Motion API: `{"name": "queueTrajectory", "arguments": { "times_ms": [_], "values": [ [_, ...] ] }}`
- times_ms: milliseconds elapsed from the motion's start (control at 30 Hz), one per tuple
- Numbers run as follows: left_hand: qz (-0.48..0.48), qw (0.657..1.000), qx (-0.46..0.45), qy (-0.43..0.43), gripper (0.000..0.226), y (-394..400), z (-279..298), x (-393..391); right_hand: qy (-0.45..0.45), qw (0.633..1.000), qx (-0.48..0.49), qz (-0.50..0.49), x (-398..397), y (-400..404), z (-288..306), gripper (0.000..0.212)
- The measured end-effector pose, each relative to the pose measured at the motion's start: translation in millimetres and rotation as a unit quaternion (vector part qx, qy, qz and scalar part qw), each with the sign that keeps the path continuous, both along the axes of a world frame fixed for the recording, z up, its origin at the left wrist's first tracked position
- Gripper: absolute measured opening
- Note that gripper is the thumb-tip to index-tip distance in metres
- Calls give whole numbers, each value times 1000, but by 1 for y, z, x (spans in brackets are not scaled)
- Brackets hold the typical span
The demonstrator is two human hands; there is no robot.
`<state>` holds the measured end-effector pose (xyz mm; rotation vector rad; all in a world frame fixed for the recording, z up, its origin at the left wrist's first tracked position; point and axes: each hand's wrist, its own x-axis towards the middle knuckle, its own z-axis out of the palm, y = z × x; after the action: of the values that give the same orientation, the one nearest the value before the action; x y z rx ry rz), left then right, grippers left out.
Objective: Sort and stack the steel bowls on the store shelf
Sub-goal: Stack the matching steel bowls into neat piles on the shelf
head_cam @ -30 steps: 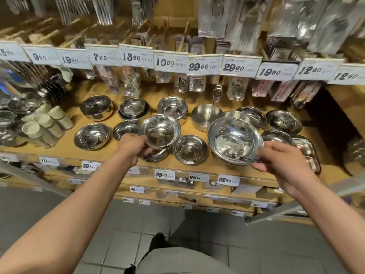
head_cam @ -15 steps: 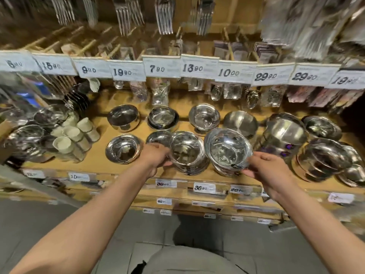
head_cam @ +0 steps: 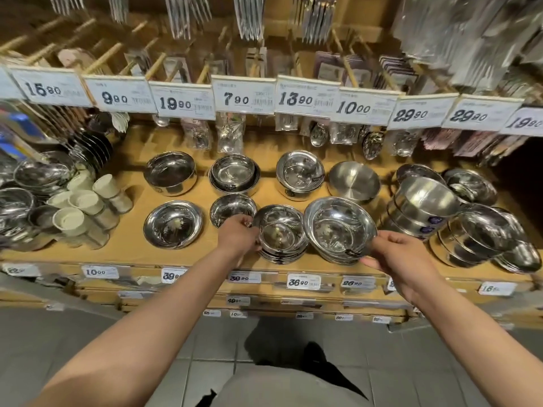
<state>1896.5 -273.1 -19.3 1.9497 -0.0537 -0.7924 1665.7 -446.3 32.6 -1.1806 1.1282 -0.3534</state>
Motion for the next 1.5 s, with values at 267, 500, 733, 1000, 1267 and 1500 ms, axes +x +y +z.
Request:
{"name": "queueTrajectory", "arguments": {
  "times_ms": [267,500,733,1000,1267,1500],
  "values": [
    [-34,984,68,-163,30,0,-9,-2,11,999,-4,43,29,-8,-9,9],
    [-66,984,58,-158,39,11,-11,-3,25,996,4,90,81,-5,-21,27],
    [-63,992,40,-105,8,18,-10,-6,39,997,0,67,105,21,-40,8],
    [-44,993,-11,-112,21,18,-4,-6,59,996,57,24,105,44,-49,33],
    [-65,984,31,-166,14,3,1,6,163,981,-5,109,97,35,-47,17],
    [-69,978,21,-195,17,1,-4,11,194,965,-61,164,92,33,-52,23]
  ]
}}
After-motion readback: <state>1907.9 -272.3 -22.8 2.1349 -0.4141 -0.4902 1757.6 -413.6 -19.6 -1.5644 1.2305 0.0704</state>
